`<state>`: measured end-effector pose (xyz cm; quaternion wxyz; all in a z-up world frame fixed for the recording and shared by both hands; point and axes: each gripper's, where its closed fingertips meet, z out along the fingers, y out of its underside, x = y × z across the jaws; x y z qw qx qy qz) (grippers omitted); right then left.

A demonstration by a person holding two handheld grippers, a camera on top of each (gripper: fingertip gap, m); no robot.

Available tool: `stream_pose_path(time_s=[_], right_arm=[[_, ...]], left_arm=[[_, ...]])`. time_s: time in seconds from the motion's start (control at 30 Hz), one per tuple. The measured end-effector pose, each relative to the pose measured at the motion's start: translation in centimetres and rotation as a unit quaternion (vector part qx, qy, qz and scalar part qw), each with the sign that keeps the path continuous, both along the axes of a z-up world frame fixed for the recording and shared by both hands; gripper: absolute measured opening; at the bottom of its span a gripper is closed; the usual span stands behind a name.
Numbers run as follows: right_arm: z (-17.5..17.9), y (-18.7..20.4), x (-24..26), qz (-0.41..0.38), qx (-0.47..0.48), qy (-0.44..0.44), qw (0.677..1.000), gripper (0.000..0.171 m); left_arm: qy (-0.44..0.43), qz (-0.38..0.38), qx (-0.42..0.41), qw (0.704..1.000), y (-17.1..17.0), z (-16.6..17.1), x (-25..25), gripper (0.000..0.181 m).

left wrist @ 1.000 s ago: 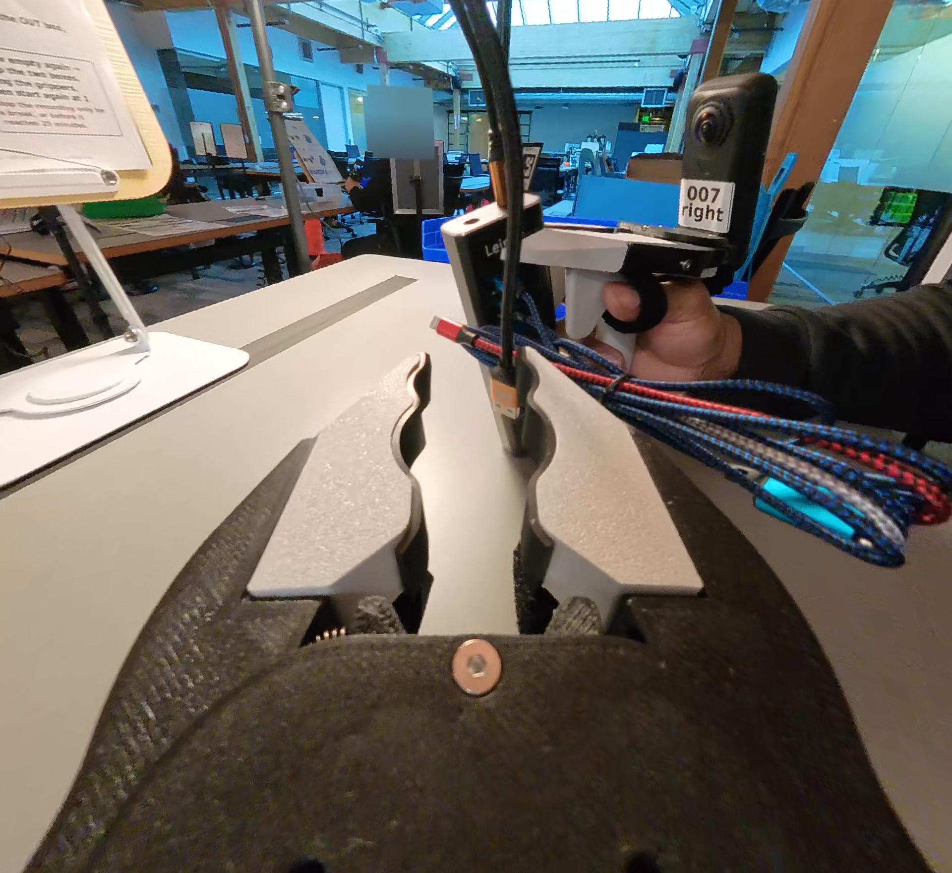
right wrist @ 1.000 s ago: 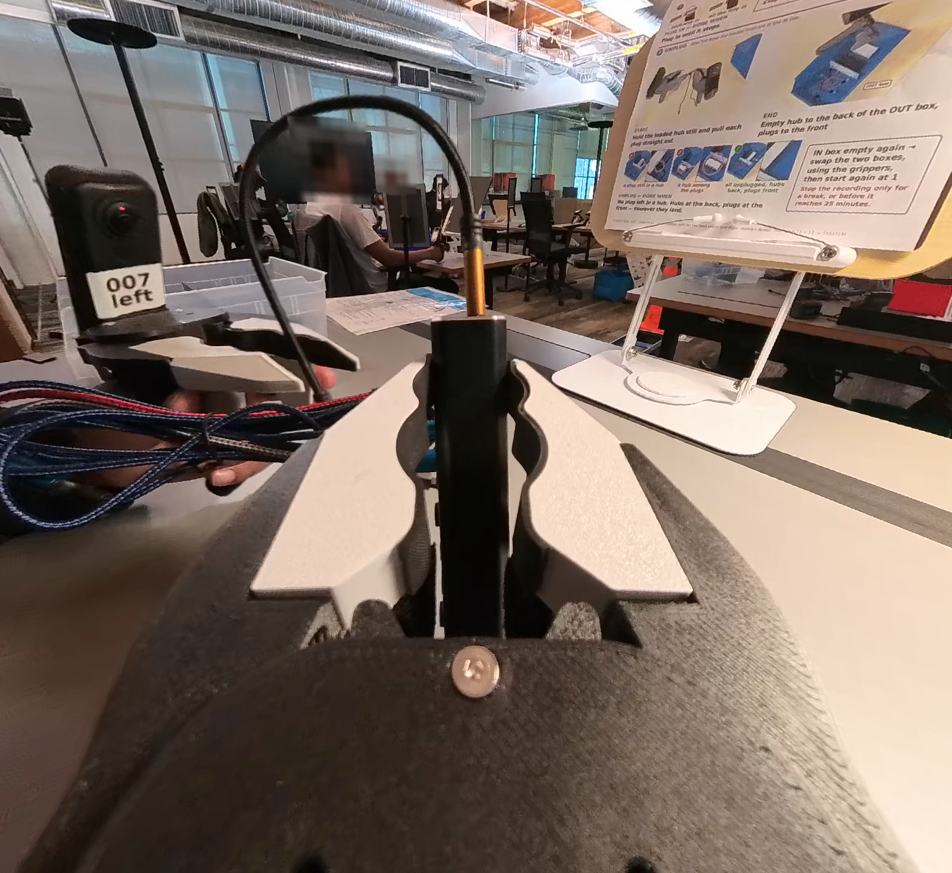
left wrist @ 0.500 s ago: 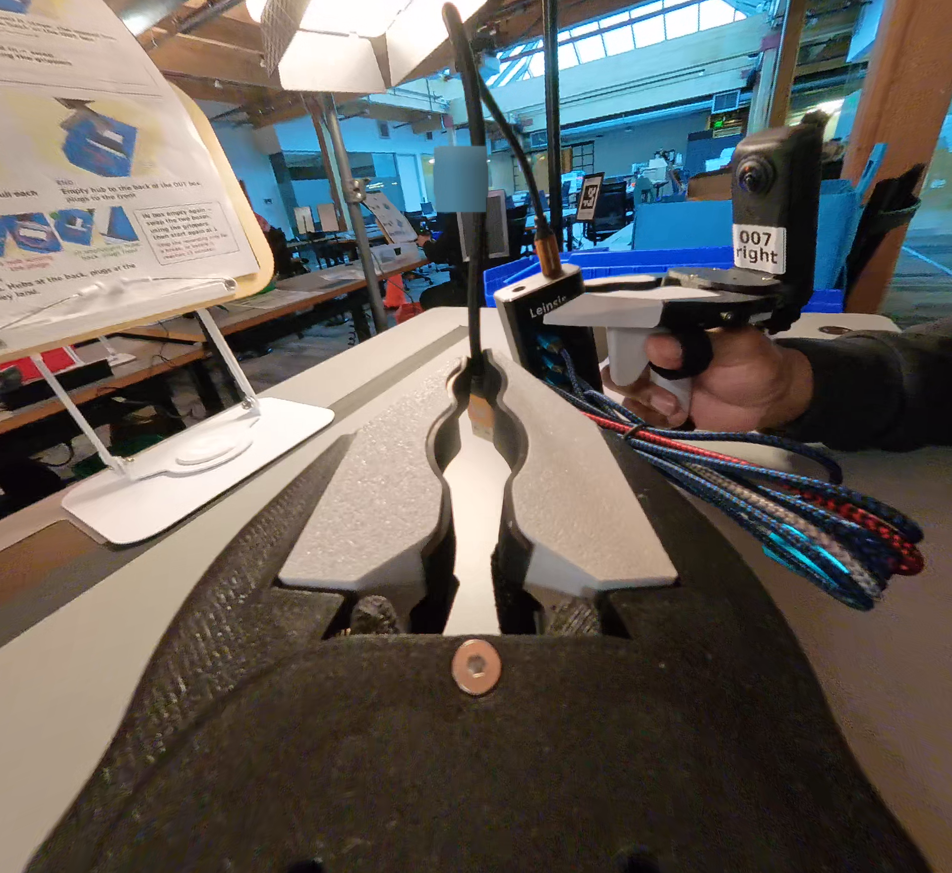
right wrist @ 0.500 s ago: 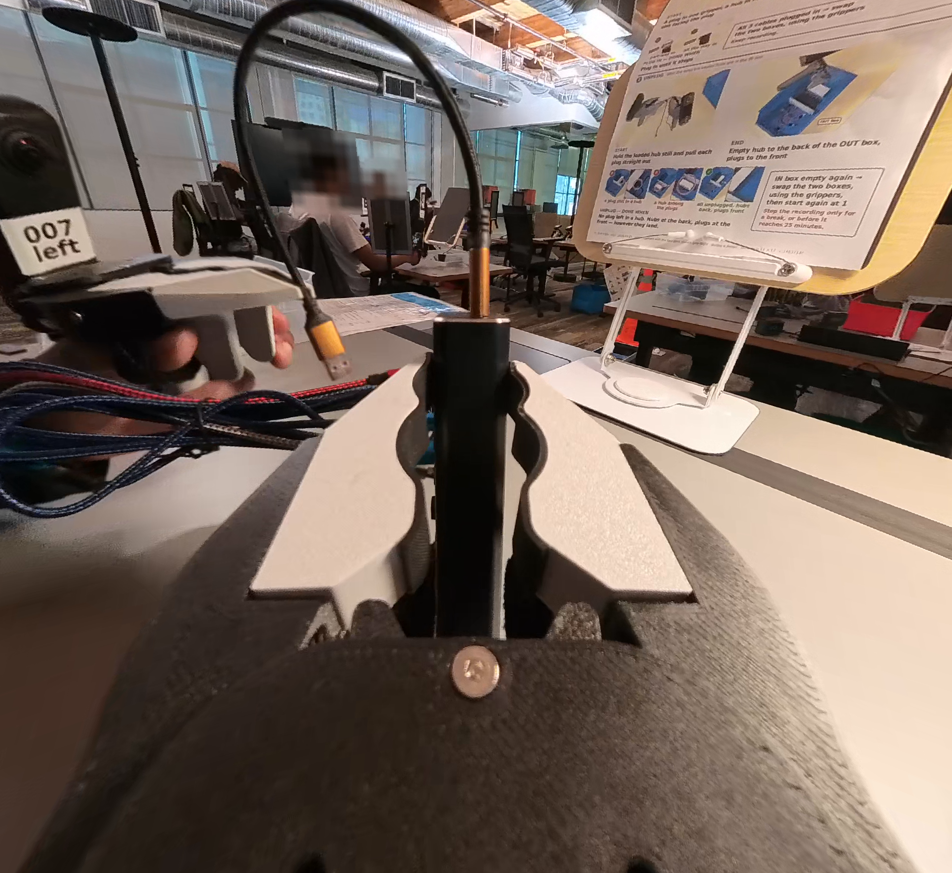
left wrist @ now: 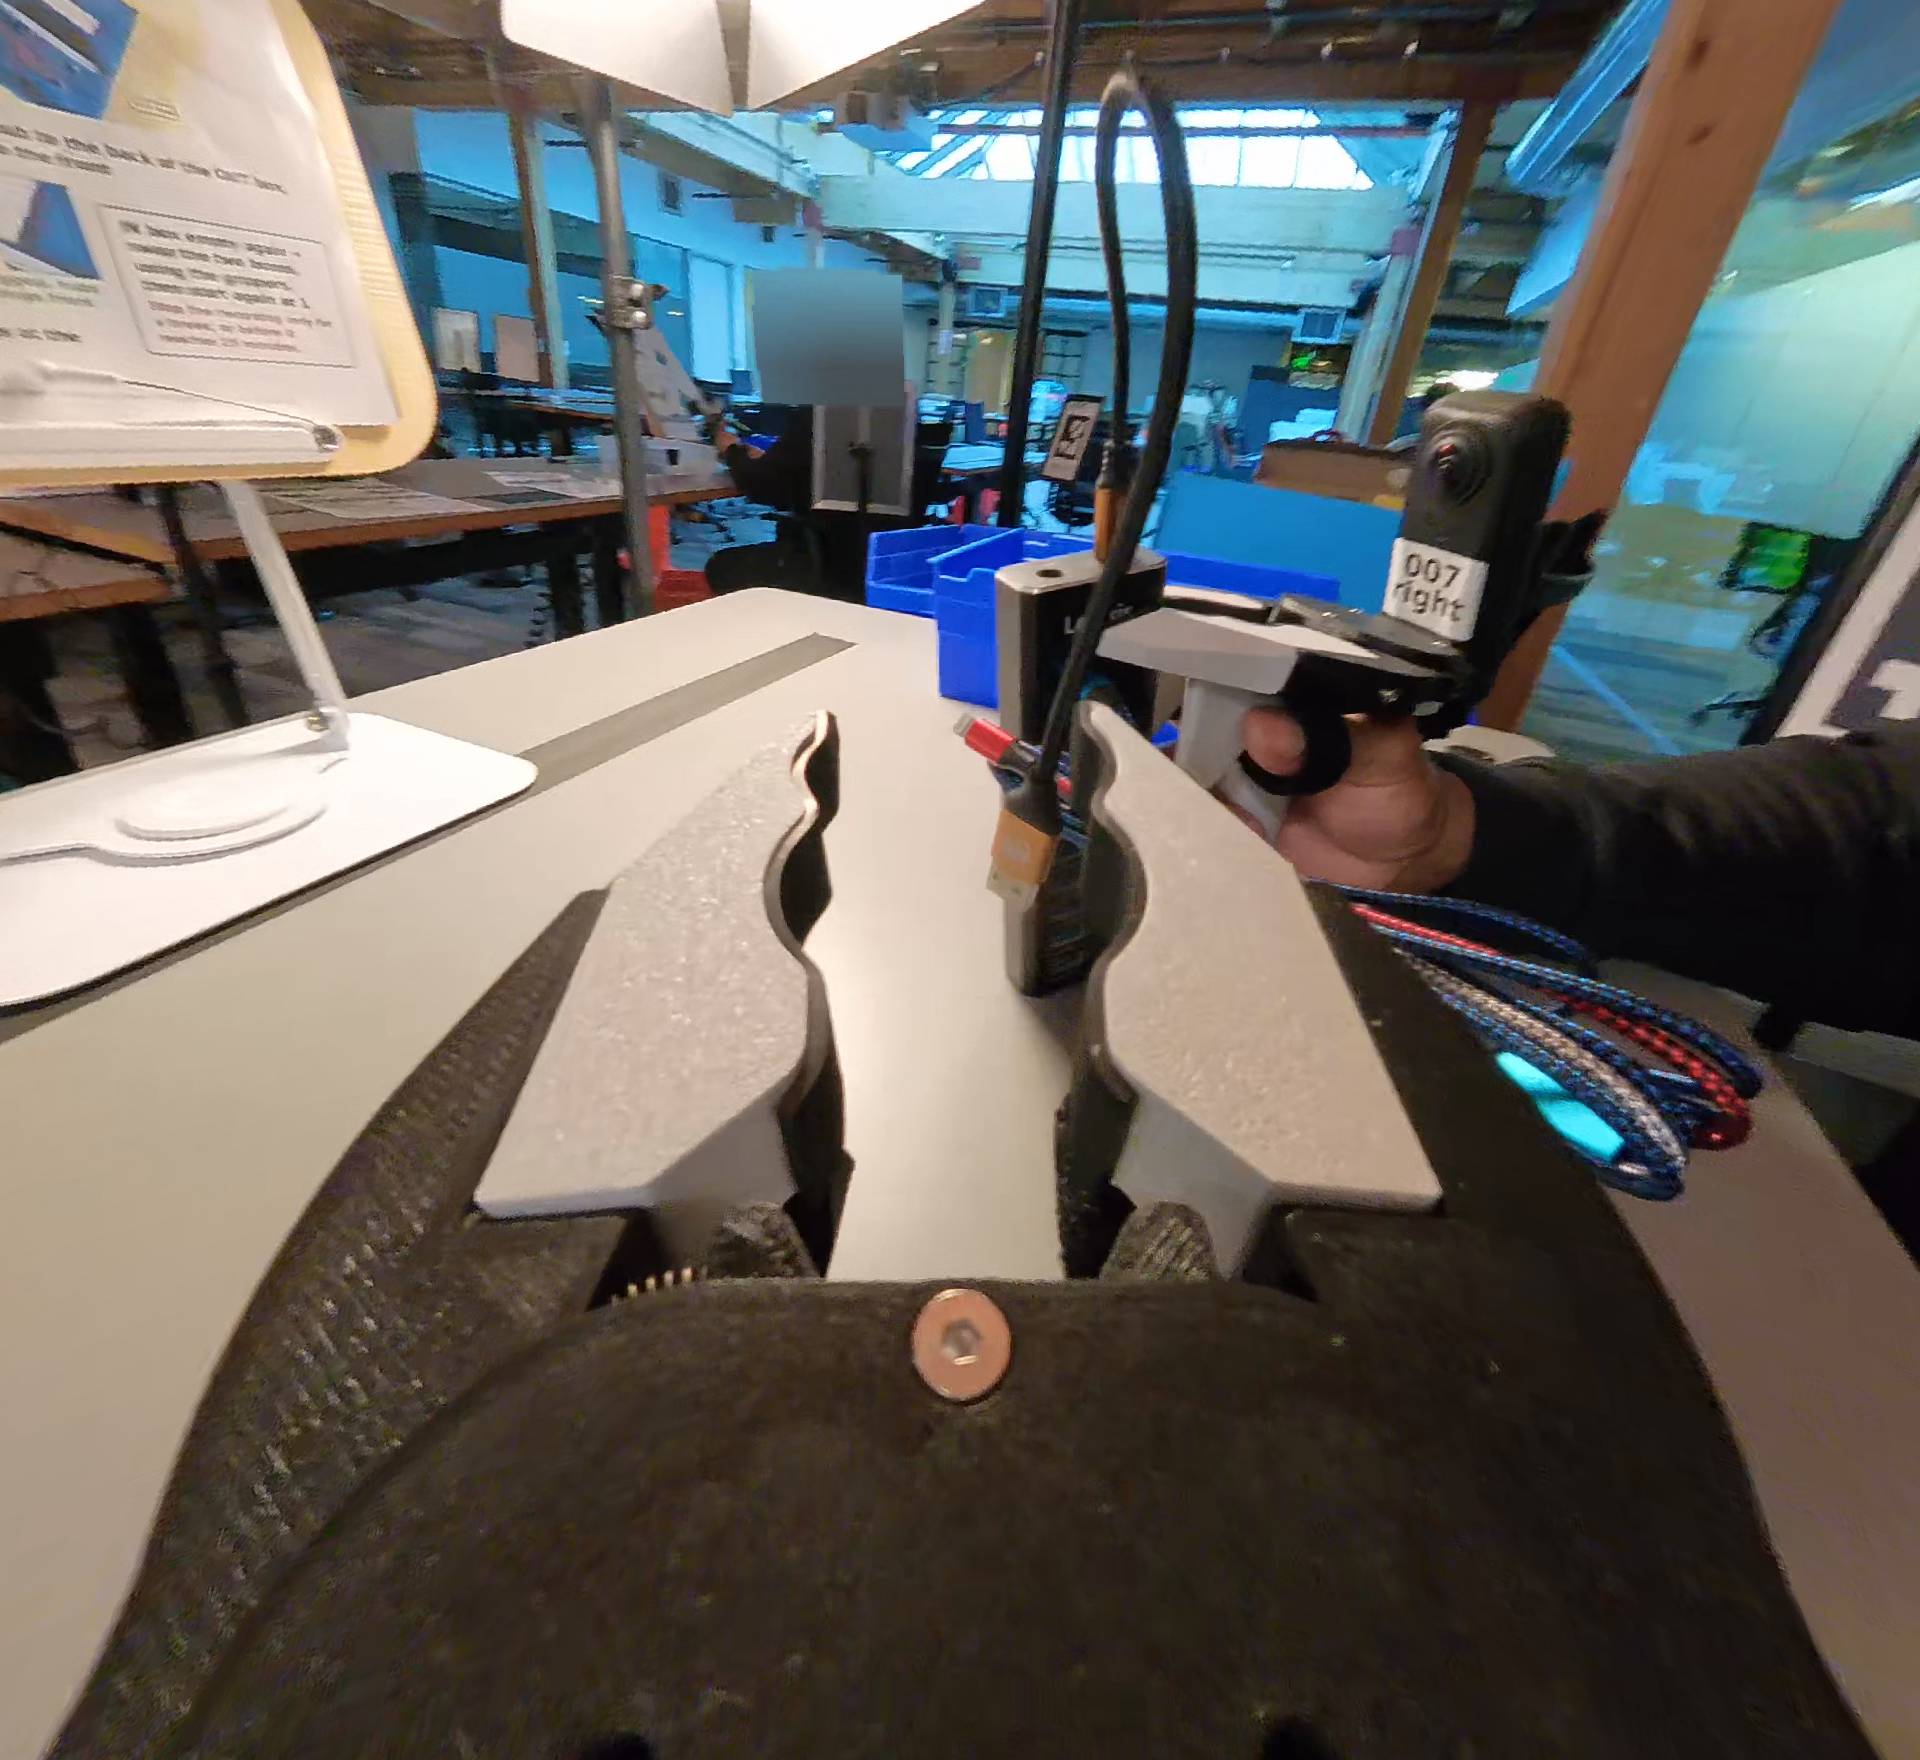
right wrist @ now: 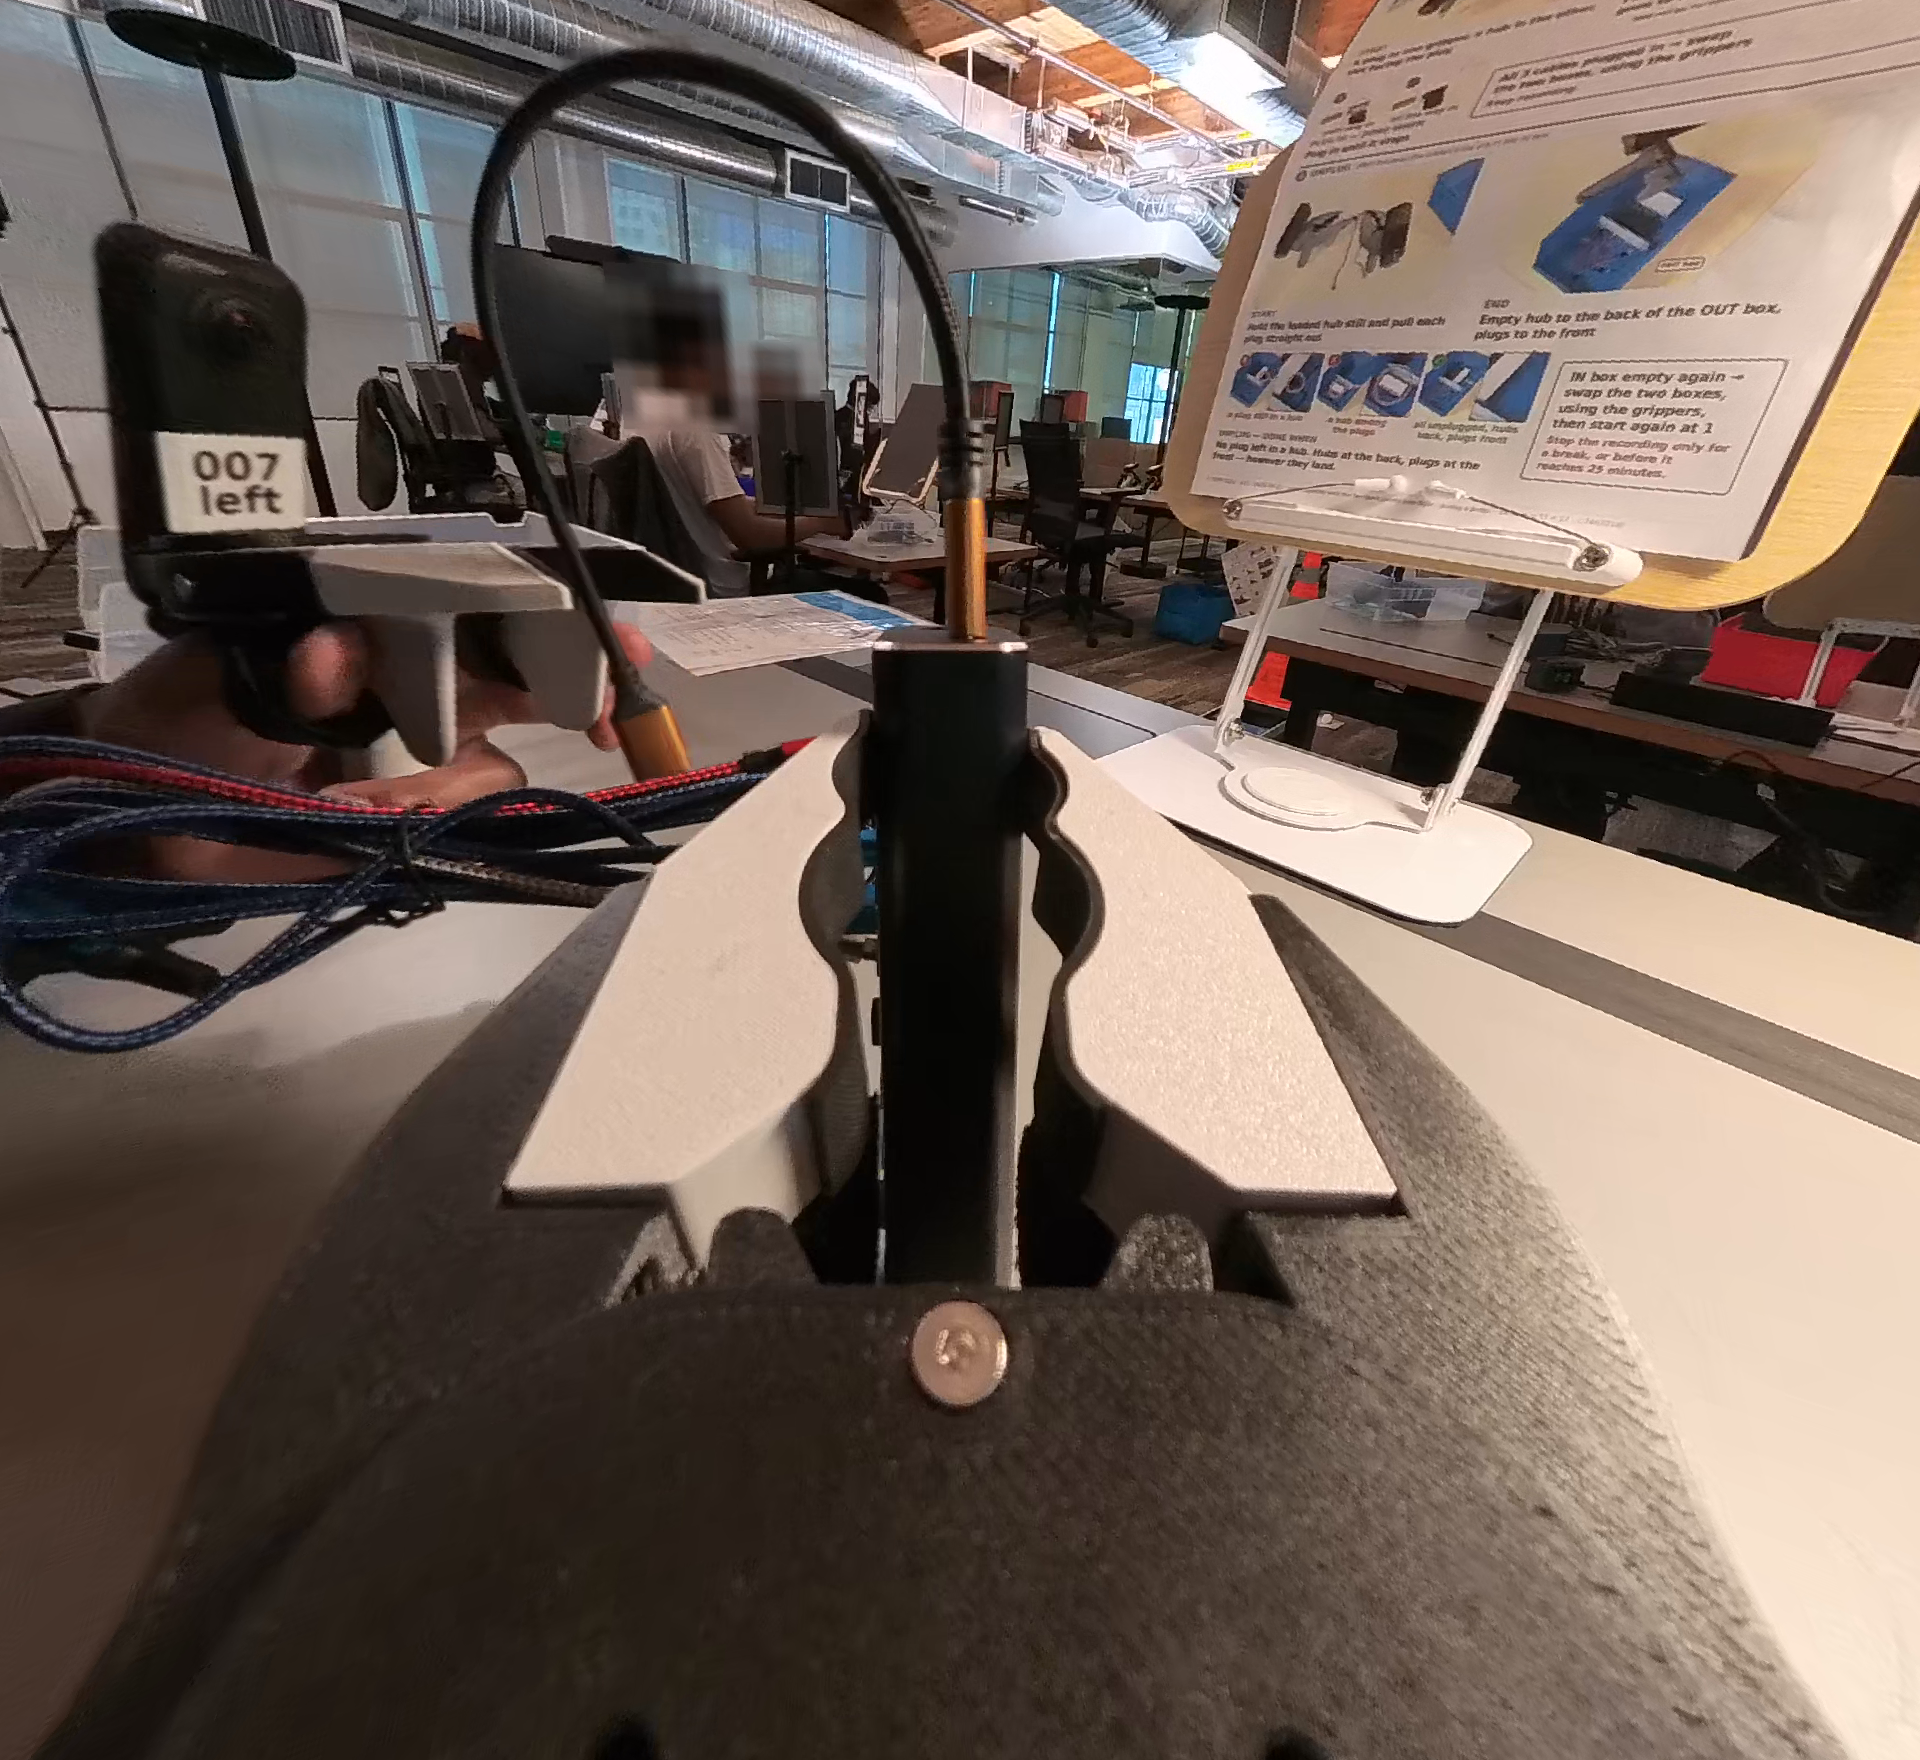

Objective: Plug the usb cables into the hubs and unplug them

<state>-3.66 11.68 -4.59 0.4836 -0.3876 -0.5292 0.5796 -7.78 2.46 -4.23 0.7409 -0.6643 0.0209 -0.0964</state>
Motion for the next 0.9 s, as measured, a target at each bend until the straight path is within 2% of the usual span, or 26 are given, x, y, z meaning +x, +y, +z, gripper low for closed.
stream_pose_path(time_s=[0.3, 0.47, 0.57, 0.77, 0.83, 0.9], right_arm=[[0.0, -0.1, 0.0, 0.001, 0.001, 0.002, 1.0, 0.026], [0.0, -0.1, 0.1, 0.002, 0.002, 0.003, 1.0, 0.026], [0.0, -0.1, 0.3, 0.002, 0.002, 0.004, 1.0, 0.026], [0.0, 0.1, 0.5, 0.0, 0.002, 0.004, 1.0, 0.026], [0.0, 0.1, 0.5, -0.001, 0.002, 0.004, 1.0, 0.026], [-0.1, 0.1, 0.5, -0.002, 0.002, 0.004, 1.0, 0.026]], left_arm=[[-0.009, -0.106, -0.036, 0.994, 0.4, -0.4, 2.6, 0.071], [0.013, -0.125, -0.063, 0.99, 1.1, -1.1, 4.1, 0.071], [0.039, -0.114, -0.073, 0.99, 1.5, -1.1, 4.5, 0.058], [0.086, -0.061, -0.118, 0.987, 2.1, -1.4, 4.0, 0.018], [0.104, -0.043, -0.132, 0.985, 2.1, -1.5, 3.6, 0.008], [0.123, -0.018, -0.146, 0.981, 2.1, -1.7, 3.1, 0.007]])
